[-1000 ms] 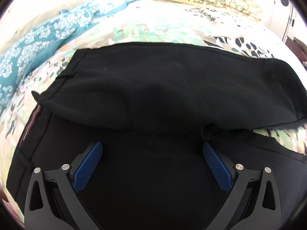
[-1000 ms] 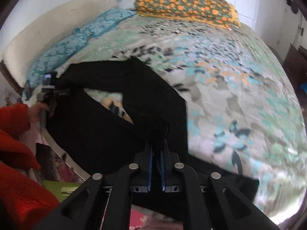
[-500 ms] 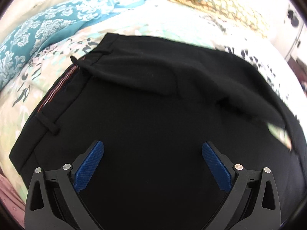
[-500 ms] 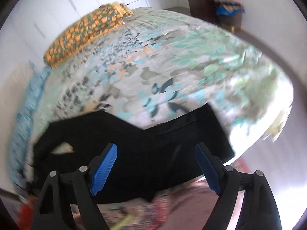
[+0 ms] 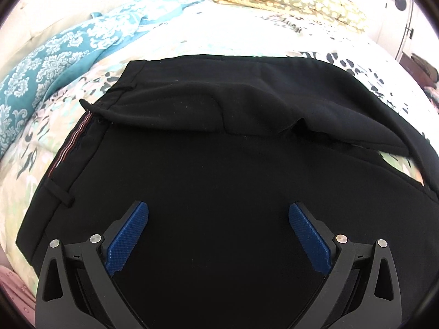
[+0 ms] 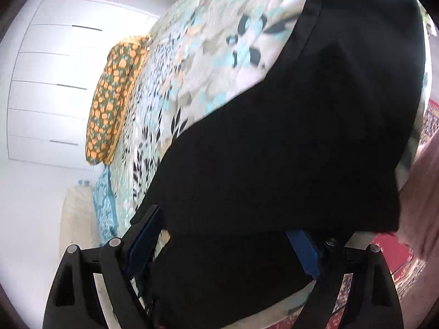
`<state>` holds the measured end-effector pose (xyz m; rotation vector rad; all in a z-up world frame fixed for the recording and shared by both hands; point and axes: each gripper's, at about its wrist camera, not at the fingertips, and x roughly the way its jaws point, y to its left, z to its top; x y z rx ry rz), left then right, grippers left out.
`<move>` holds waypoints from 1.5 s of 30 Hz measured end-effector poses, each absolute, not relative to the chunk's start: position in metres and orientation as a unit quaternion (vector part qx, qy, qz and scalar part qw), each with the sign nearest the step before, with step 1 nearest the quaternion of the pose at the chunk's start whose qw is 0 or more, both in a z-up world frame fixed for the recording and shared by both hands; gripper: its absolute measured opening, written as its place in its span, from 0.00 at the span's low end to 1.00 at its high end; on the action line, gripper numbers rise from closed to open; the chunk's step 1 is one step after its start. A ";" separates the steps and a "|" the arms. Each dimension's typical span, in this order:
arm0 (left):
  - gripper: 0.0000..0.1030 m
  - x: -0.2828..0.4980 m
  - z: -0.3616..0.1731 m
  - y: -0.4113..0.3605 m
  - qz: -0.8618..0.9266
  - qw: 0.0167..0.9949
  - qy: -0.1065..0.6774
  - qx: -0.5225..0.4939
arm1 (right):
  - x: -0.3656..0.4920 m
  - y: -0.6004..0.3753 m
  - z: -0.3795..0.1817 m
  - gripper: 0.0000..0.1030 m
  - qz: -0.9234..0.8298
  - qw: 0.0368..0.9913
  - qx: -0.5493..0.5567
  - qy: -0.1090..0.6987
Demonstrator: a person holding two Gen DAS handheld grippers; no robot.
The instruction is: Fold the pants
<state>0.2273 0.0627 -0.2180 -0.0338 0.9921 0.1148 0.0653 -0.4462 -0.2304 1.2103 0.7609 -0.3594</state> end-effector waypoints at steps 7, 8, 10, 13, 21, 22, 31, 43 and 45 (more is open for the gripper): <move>0.99 0.228 -0.218 0.058 0.055 0.874 0.483 0.001 | 0.083 -0.473 -0.217 0.10 -0.237 0.780 0.449 0.365; 0.99 0.228 -0.216 0.057 0.051 0.869 0.493 0.005 | 0.085 -0.474 -0.210 0.03 -0.226 0.792 0.435 0.362; 0.99 0.234 -0.208 0.053 0.043 0.857 0.513 0.017 | 0.088 -0.473 -0.188 0.03 -0.193 0.815 0.421 0.347; 0.99 0.250 -0.187 0.044 0.002 0.857 0.515 -0.001 | 0.087 -0.467 -0.147 0.03 -0.147 0.859 0.370 0.322; 0.99 0.357 -0.142 0.023 -0.088 0.824 0.537 -0.160 | 0.060 -0.437 -0.062 0.03 -0.029 0.924 0.266 0.272; 0.99 0.369 -0.144 0.022 -0.084 0.818 0.543 -0.170 | 0.055 -0.434 -0.056 0.03 -0.018 0.928 0.259 0.267; 0.98 0.414 -0.174 0.028 -0.020 0.787 0.576 -0.222 | 0.016 -0.441 -0.025 0.03 0.060 0.932 0.259 0.248; 0.04 0.366 -0.100 0.076 -0.045 0.820 0.482 -0.307 | 0.048 -0.500 -0.063 0.03 0.037 0.909 0.283 0.305; 0.04 0.336 -0.047 0.084 -0.053 0.861 0.425 -0.275 | 0.071 -0.503 -0.062 0.03 0.049 0.908 0.285 0.304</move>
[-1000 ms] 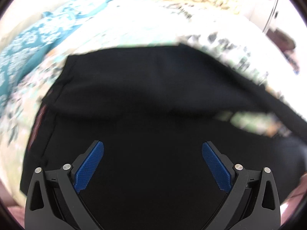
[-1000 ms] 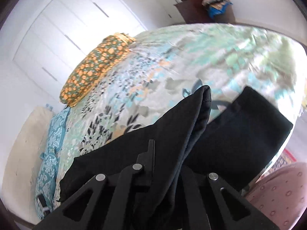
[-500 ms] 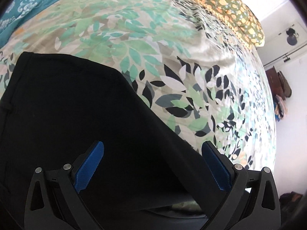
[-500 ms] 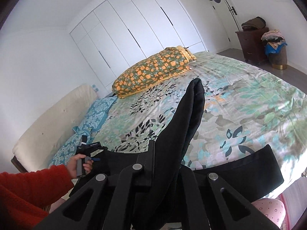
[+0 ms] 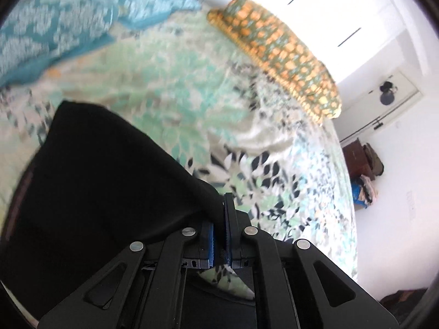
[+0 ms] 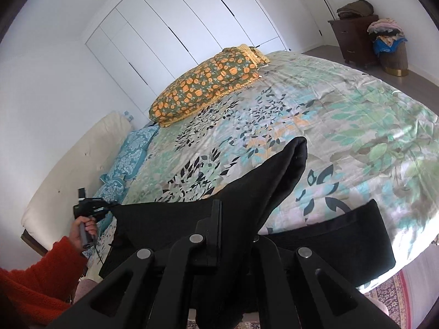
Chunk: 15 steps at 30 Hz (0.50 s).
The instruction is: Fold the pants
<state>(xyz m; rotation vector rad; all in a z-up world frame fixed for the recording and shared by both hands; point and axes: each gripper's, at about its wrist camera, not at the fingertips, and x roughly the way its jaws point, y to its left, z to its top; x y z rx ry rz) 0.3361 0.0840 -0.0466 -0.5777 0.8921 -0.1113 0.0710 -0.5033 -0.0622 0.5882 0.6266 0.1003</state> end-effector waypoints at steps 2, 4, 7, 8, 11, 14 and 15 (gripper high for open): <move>0.05 0.292 -0.007 0.096 -0.047 0.892 0.377 -0.245 | 0.091 -0.508 -0.065 0.03 0.053 0.905 0.287 0.311; 0.05 0.245 -0.001 0.106 -0.028 0.904 0.362 -0.227 | 0.106 -0.516 -0.079 0.03 0.049 0.890 0.298 0.340; 0.06 0.188 -0.055 0.106 -0.002 0.880 0.418 -0.224 | 0.115 -0.529 -0.121 0.03 0.019 0.853 0.304 0.425; 0.06 0.176 -0.083 0.099 0.003 0.868 0.447 -0.218 | 0.114 -0.532 -0.137 0.03 0.003 0.839 0.297 0.456; 0.05 0.161 -0.172 0.079 0.007 0.809 0.544 -0.223 | 0.108 -0.539 -0.183 0.03 -0.032 0.799 0.271 0.535; 0.05 0.158 -0.200 0.069 0.008 0.782 0.580 -0.229 | 0.098 -0.546 -0.203 0.03 -0.055 0.784 0.254 0.564; 0.05 0.160 -0.195 0.068 0.002 0.780 0.581 -0.232 | 0.096 -0.550 -0.205 0.05 -0.056 0.782 0.261 0.563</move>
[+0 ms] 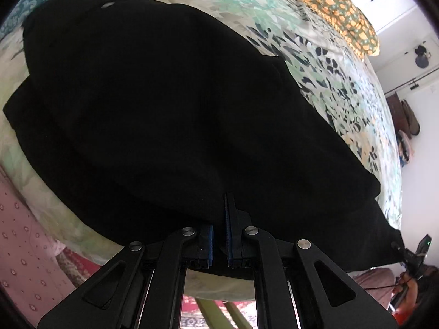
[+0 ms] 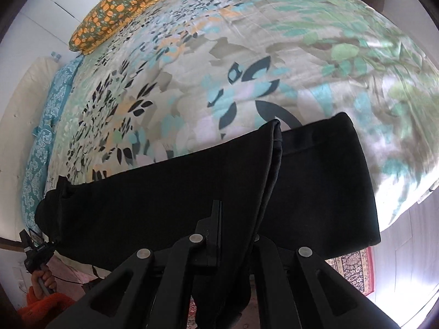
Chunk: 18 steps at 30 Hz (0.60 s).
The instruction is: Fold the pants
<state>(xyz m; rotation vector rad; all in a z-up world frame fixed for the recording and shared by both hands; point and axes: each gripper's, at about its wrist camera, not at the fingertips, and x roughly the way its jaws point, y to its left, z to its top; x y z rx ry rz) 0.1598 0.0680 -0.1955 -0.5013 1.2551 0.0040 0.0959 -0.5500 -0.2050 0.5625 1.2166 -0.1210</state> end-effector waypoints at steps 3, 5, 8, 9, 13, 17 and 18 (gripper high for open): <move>0.06 0.166 -0.187 0.064 -0.005 0.786 0.578 -0.217 | 0.089 -0.558 -0.204 0.09 -0.043 0.784 0.282 0.552; 0.06 0.167 -0.188 0.062 -0.005 0.785 0.580 -0.216 | 0.084 -0.562 -0.202 0.25 -0.033 0.783 0.301 0.544; 0.06 0.166 -0.190 0.065 -0.007 0.781 0.580 -0.231 | 0.084 -0.565 -0.198 0.53 -0.018 0.785 0.328 0.525; 0.06 0.165 -0.190 0.067 -0.007 0.781 0.579 -0.236 | 0.085 -0.567 -0.197 0.53 -0.017 0.785 0.333 0.522; 0.06 0.165 -0.187 0.067 -0.009 0.785 0.572 -0.237 | 0.083 -0.585 -0.198 0.53 -0.019 0.774 0.367 0.515; 0.06 0.165 -0.188 0.064 -0.008 0.787 0.574 -0.224 | 0.086 -0.591 -0.202 0.05 -0.034 0.771 0.323 0.548; 0.06 0.165 -0.187 0.063 -0.009 0.789 0.574 -0.221 | 0.087 -0.591 -0.200 0.07 -0.039 0.776 0.304 0.552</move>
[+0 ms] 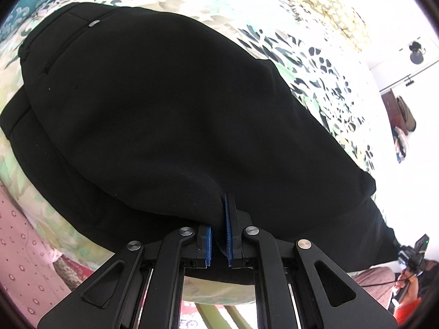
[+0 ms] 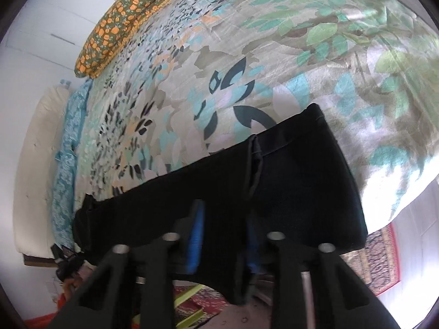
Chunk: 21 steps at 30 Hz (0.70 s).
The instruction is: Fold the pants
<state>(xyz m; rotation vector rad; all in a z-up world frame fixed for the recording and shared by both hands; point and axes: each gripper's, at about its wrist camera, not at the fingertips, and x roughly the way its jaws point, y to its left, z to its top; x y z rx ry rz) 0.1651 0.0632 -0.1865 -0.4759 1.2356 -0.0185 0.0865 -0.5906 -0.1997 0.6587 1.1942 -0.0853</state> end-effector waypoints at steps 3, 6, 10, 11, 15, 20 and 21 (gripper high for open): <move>0.07 0.162 -0.180 0.058 -0.019 0.792 0.571 -0.216 | 0.086 -0.590 -0.191 0.07 -0.057 0.793 0.250 0.553; 0.07 0.157 -0.172 0.045 -0.036 0.799 0.567 -0.199 | 0.086 -0.588 -0.182 0.07 -0.087 0.810 0.192 0.548; 0.07 0.152 -0.170 0.021 -0.068 0.794 0.579 -0.173 | 0.082 -0.599 -0.190 0.07 -0.137 0.804 0.141 0.561; 0.07 0.152 -0.173 0.015 -0.073 0.790 0.586 -0.164 | 0.082 -0.602 -0.196 0.07 -0.145 0.801 0.139 0.564; 0.07 0.154 -0.180 0.006 -0.076 0.781 0.603 -0.142 | 0.081 -0.611 -0.208 0.07 -0.156 0.794 0.142 0.570; 0.07 0.152 -0.180 0.008 -0.077 0.778 0.606 -0.147 | 0.083 -0.609 -0.210 0.07 -0.161 0.793 0.139 0.571; 0.07 0.152 -0.181 0.008 -0.077 0.777 0.608 -0.146 | 0.083 -0.608 -0.211 0.07 -0.162 0.792 0.139 0.572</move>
